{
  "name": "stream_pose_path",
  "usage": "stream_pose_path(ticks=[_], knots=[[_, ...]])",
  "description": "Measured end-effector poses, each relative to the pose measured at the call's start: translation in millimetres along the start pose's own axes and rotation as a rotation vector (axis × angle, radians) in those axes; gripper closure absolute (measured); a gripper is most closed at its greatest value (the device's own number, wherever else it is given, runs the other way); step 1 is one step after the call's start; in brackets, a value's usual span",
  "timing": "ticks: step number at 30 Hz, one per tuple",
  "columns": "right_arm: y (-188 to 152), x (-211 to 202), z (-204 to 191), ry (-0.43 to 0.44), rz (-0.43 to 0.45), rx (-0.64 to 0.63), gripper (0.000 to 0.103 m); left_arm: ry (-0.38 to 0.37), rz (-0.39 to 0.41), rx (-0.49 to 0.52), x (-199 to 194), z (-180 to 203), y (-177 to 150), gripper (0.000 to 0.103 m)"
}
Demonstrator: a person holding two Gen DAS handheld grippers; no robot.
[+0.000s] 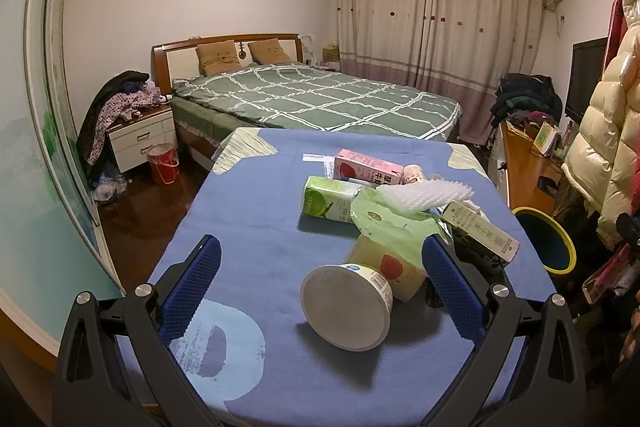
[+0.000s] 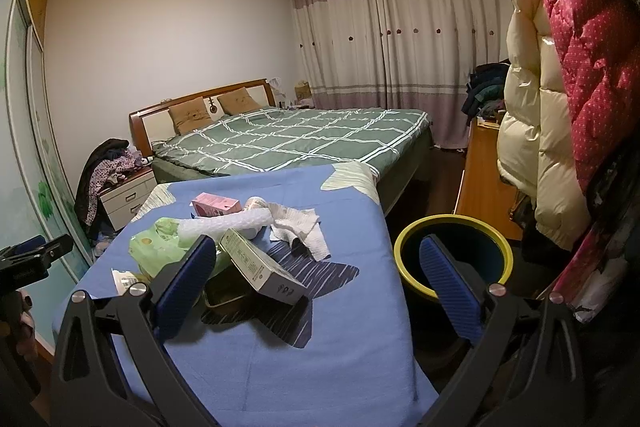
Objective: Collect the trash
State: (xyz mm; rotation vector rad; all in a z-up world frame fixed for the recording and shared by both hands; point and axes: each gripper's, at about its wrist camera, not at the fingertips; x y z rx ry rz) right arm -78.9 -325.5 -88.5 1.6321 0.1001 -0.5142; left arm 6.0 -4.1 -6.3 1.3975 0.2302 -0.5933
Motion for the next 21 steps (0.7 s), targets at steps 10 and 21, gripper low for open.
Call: stream_pose_path(ticks=[10, 21], knots=[[-1.0, 0.8, -0.4, 0.0, -0.005, 0.001, 0.006, -0.005, -0.004, 0.001, 4.5, 1.2, -0.4, 0.004], [-1.7, 2.7, -0.5, -0.001, -0.009, 0.003, 0.006, -0.007, -0.013, 0.009, 11.8, 4.4, -2.2, 0.004]])
Point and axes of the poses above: each gripper's, at about its wrist camera, not at the fingertips, and x roughly the way its jaws point, z to its right, y to its top, and after that the axes turned 15 degrees about -y, right-handed
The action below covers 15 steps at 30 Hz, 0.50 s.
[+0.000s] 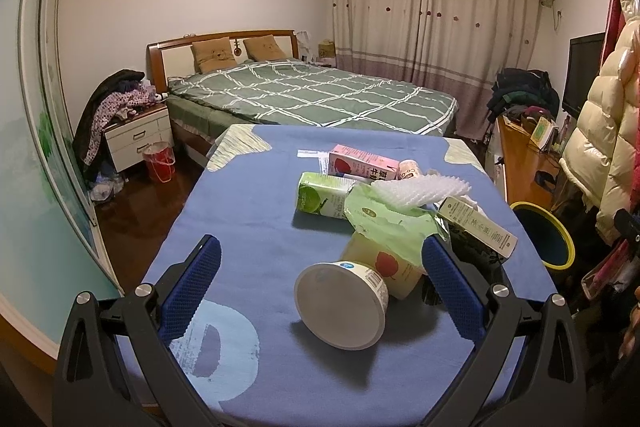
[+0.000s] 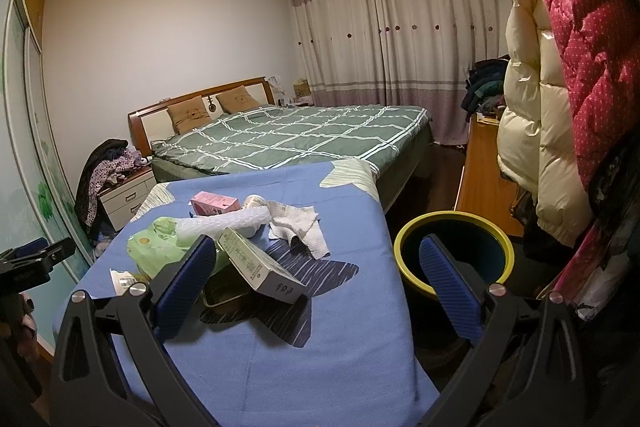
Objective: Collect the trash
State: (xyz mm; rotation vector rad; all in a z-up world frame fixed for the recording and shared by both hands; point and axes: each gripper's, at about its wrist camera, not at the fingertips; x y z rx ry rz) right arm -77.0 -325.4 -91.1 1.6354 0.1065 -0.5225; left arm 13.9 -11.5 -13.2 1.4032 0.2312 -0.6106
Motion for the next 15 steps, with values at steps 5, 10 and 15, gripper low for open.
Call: stream_pose_path(ticks=[5, 10, 15], knots=[[-0.9, 2.0, 0.3, -0.001, -0.003, 0.001, 0.006, 0.001, -0.001, -0.001, -0.1, -0.1, -0.1, 0.004], [-1.7, 3.5, 0.8, -0.002, -0.005, 0.002, 0.006, 0.005, -0.001, 0.002, 0.1, 0.4, -0.2, 0.004], [-2.1, 4.9, 1.0, -0.003, -0.01, 0.002, 0.006, 0.007, -0.002, 0.003, 0.9, 0.6, -0.3, 0.004]])
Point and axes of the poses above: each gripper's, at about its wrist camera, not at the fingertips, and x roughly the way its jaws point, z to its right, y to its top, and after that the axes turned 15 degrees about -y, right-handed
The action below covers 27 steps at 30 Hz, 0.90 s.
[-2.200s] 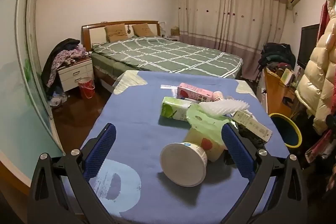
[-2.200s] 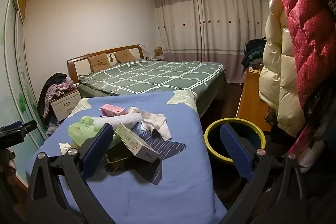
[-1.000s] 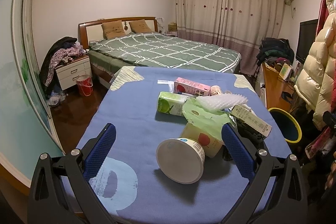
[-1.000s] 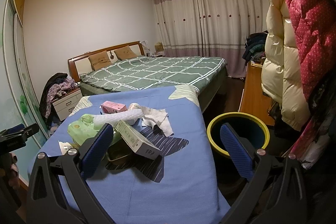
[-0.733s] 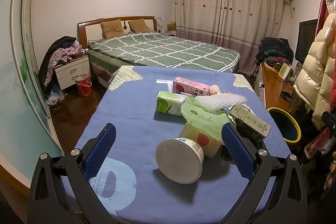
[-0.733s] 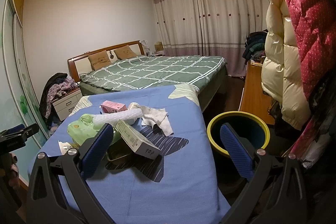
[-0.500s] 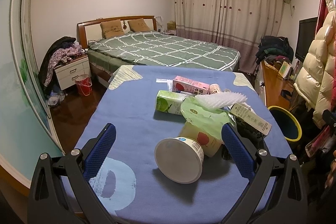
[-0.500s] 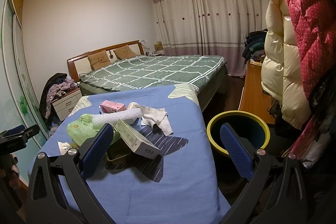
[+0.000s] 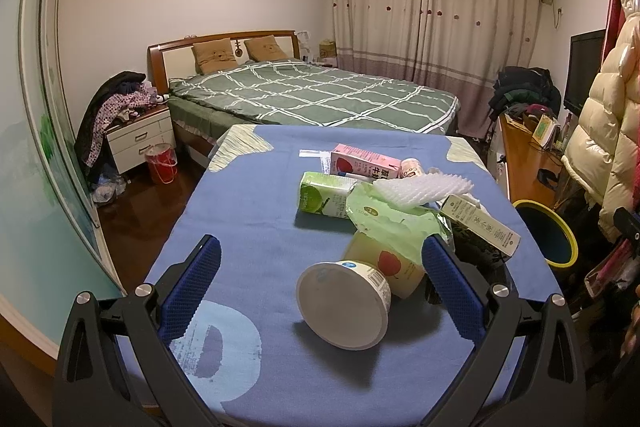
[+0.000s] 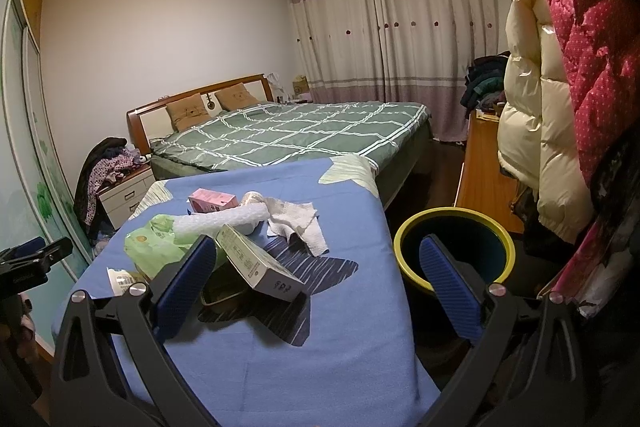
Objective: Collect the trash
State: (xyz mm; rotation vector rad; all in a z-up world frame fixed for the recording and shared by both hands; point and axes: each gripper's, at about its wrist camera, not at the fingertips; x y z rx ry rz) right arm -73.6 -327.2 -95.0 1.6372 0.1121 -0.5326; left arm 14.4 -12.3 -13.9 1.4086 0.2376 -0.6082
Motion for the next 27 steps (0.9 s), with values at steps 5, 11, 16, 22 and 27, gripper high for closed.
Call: stream_pose_path(ticks=[5, 11, 16, 22, 27], knots=[[0.2, 0.8, 0.1, -0.001, -0.001, 0.0, 0.006, 0.002, -0.002, -0.001, 0.3, -0.9, -1.1, 0.004], [0.2, 1.0, 0.2, -0.001, -0.001, 0.0, 0.006, 0.003, -0.005, 0.0, 1.6, -1.6, -2.2, 0.004], [0.2, 1.2, 0.5, -0.001, -0.002, -0.001, 0.006, 0.004, -0.006, 0.0, 1.7, -1.9, -2.5, 0.004], [-1.0, 3.7, 1.3, -0.004, -0.006, -0.001, 0.006, 0.006, -0.009, -0.001, 3.1, -3.5, -3.9, 0.004], [-2.2, 6.4, 2.3, -0.01, -0.014, -0.002, 0.006, 0.008, -0.011, -0.001, 3.9, -4.2, -4.8, 0.004]])
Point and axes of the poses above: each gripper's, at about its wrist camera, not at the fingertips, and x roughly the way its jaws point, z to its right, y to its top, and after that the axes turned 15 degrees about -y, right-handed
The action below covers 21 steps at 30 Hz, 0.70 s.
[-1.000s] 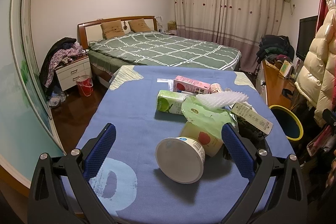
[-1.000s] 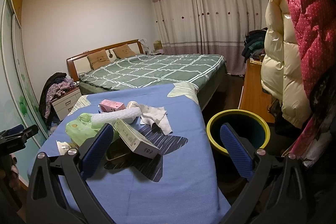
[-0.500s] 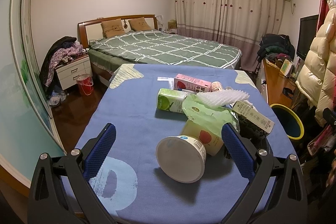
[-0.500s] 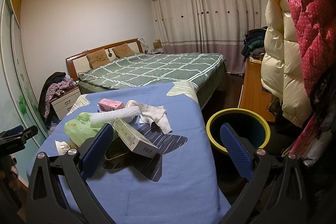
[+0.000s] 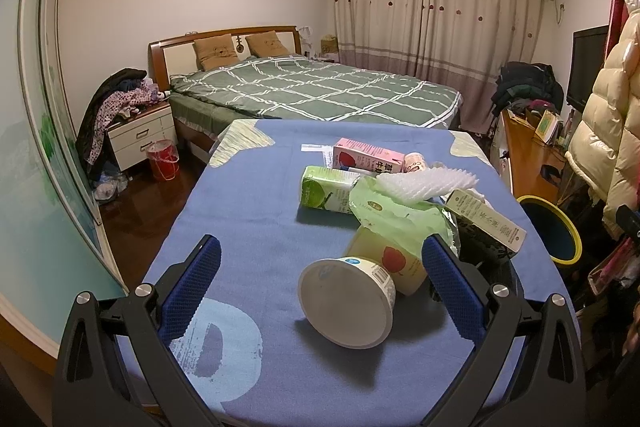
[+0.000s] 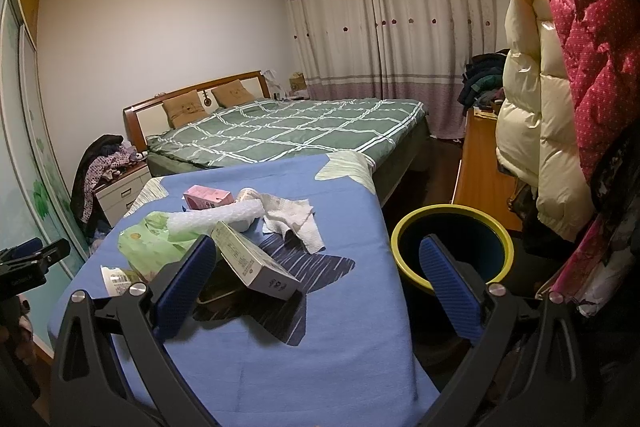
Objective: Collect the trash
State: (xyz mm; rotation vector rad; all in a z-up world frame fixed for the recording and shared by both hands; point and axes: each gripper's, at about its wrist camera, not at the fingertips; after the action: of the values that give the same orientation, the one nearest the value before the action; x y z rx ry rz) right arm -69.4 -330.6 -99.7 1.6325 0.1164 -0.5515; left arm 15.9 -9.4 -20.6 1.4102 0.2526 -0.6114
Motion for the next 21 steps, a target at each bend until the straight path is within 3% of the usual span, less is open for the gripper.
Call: stream_pose_path(ticks=[8, 21], knots=[[2.6, 13.4, -6.7, -0.01, -0.032, -0.003, 0.006, 0.018, -0.014, 0.001, 10.5, -3.7, 1.9, 0.004], [16.5, 80.8, -57.6, 0.089, -0.135, -0.031, 0.006, 0.048, -0.037, -0.006, 33.8, -16.3, 8.1, 0.004]])
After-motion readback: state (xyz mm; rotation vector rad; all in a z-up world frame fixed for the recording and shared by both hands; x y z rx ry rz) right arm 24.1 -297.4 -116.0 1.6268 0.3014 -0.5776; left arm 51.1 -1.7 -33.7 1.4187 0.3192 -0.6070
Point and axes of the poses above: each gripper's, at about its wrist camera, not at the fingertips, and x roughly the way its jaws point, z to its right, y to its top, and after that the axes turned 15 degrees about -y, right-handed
